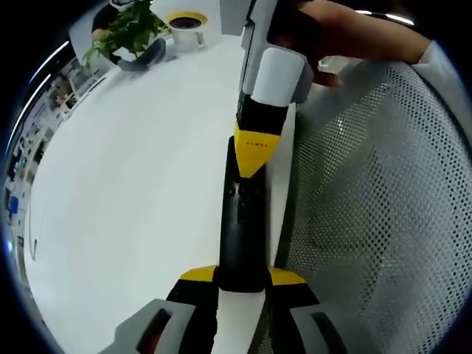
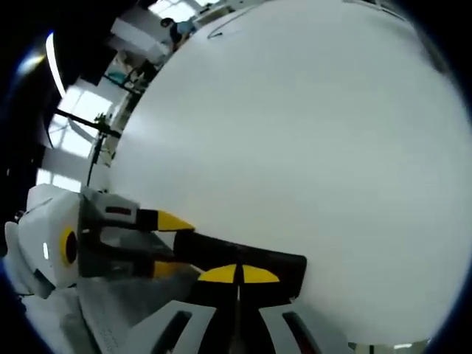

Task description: Press the specified remote control buttons in sequence, fully releasing each button before pressing the next.

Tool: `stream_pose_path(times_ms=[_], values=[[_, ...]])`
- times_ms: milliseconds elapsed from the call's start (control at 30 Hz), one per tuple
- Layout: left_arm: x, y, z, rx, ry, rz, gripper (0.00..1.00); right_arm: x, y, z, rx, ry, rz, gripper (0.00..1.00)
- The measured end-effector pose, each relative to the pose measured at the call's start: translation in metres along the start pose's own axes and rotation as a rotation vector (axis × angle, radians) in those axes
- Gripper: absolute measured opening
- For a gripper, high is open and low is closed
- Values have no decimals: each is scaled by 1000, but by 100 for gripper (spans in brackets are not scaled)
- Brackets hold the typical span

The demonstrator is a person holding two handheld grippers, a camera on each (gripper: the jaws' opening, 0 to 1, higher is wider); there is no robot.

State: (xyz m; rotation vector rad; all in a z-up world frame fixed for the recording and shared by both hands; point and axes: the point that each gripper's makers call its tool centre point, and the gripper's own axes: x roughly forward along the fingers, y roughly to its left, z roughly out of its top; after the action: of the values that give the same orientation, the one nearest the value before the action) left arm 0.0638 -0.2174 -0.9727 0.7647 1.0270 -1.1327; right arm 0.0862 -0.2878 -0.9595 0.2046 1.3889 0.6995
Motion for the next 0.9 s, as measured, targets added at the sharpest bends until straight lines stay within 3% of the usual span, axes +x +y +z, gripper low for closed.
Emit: stream_pose_path(times_ms=[233, 500, 900], values=[[0, 0, 0, -1, -3, -2, 24, -6, 0, -4, 80, 16, 24, 0], [0, 0, 1, 0, -6, -5, 24, -1, -4, -12, 19, 68, -39, 0], [1, 1, 2, 6, 2, -6, 24, 0, -3, -13, 10, 63, -21, 0]])
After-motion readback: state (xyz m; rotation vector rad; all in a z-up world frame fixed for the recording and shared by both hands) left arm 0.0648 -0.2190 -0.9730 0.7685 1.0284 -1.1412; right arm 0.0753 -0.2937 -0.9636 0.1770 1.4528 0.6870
